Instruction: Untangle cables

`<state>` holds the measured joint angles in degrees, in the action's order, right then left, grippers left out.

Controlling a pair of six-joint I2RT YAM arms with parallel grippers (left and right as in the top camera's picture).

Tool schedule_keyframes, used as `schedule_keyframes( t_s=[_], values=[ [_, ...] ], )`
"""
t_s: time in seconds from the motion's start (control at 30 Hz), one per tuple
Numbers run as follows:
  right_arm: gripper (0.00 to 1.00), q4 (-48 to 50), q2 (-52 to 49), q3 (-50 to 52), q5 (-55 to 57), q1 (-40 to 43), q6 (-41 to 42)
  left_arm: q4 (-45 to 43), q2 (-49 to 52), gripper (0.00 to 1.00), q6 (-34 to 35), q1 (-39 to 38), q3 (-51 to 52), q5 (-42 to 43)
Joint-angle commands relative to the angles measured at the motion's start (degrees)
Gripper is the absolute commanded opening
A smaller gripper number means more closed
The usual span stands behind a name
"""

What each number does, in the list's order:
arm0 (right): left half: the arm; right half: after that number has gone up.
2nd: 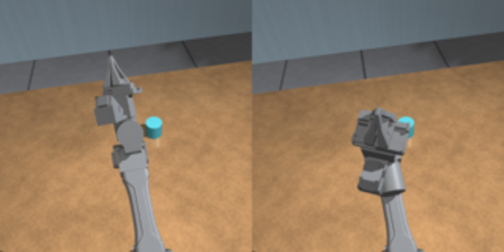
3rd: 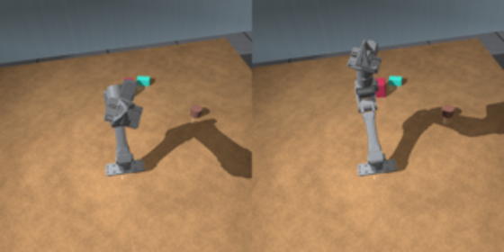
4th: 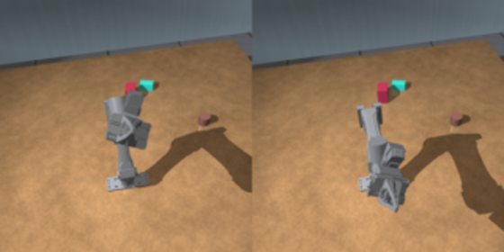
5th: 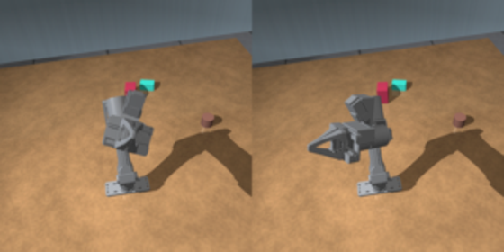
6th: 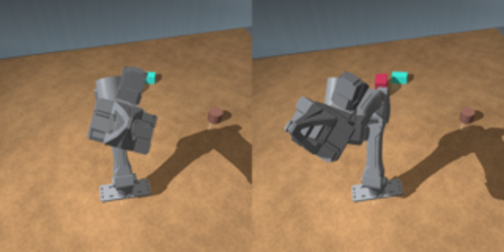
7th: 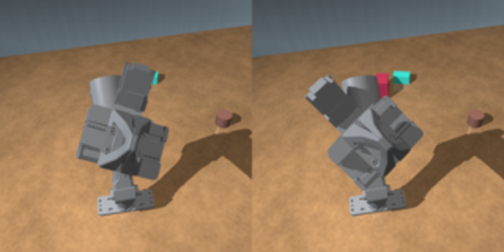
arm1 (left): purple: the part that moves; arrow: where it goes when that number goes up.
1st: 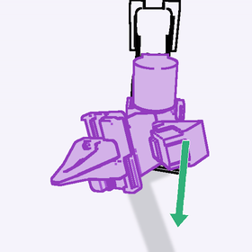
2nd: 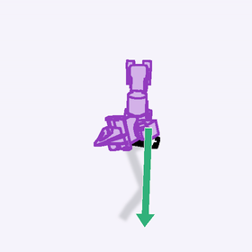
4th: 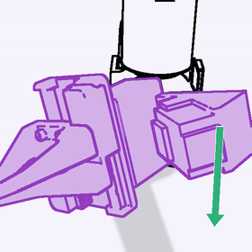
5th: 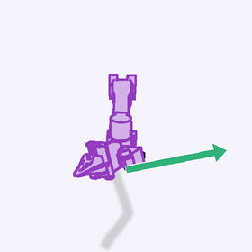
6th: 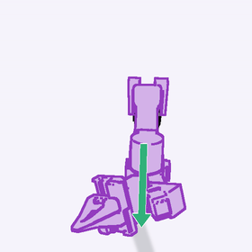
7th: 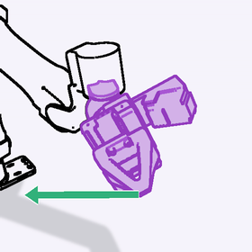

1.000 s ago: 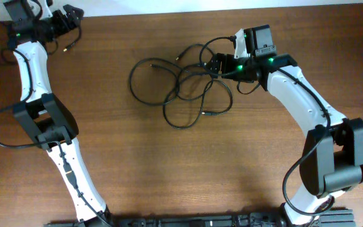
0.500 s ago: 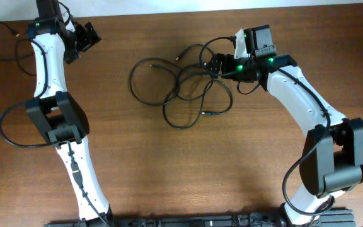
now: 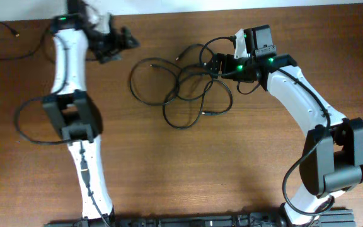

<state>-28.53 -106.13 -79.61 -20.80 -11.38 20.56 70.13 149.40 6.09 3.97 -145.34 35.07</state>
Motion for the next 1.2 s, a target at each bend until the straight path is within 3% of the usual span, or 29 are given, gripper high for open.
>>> schedule_keyframes(
  t_s=[0.0,0.1,0.17,0.23,0.33,0.37,0.4,0.43,0.5,0.57,0.63,0.73,1.17],
  values=[
    [0.99,0.0,0.0,-0.2,0.3,0.2,-0.6,1.7,-2.8,0.99,-4.5,-8.9,-0.1,-18.4],
    [0.99,-1.4,0.0,-0.2,-7.7,0.2,-0.2,3.1,-4.2,0.99,-9.3,-15.0,-0.1,-18.6],
    [0.99,-0.8,0.0,-0.2,-9.4,0.2,-0.2,5.5,-10.8,0.99,-13.5,-15.7,-0.3,-18.8],
    [0.99,0.1,0.0,-0.2,-9.5,0.2,-0.1,5.6,-18.5,0.99,-13.5,-14.5,-0.3,-19.9],
    [0.99,-1.3,0.0,-0.2,-10.0,-0.1,-0.6,5.2,-19.4,0.99,-13.5,-14.4,1.0,-20.1],
    [0.93,-3.1,0.0,-0.2,-8.5,-0.4,-0.5,4.2,-19.1,0.99,-13.5,-14.3,1.3,-21.7],
    [0.80,-4.3,-0.1,-0.2,-8.5,-0.9,-0.4,3.7,-18.8,0.99,-13.4,-14.3,1.3,-24.0],
    [0.58,-4.8,-0.2,-0.2,-6.4,-1.9,1.0,3.6,-18.8,0.99,-13.1,-13.8,1.3,-24.9],
    [0.56,-5.3,-2.2,-0.1,7.3,-5.7,10.8,3.5,-18.8,0.99,-13.0,-13.3,1.3,-24.9],
    [0.51,-4.7,-5.2,-0.1,6.4,-7.3,14.1,3.7,-18.8,0.99,-13.0,-13.3,1.3,-24.9],
    [0.47,-3.0,-7.0,-0.1,-0.9,-8.3,14.4,3.7,-18.8,0.99,-13.0,-13.3,1.3,-24.9],
    [0.37,-5.2,-7.0,-0.1,-1.0,-8.5,14.5,3.7,-18.8,0.99,-13.0,-13.3,1.3,-24.9],
    [0.20,-11.1,-8.7,0.0,10.5,-12.3,14.3,3.8,-18.8,0.99,-13.0,-13.3,1.3,-24.9]
  ],
)
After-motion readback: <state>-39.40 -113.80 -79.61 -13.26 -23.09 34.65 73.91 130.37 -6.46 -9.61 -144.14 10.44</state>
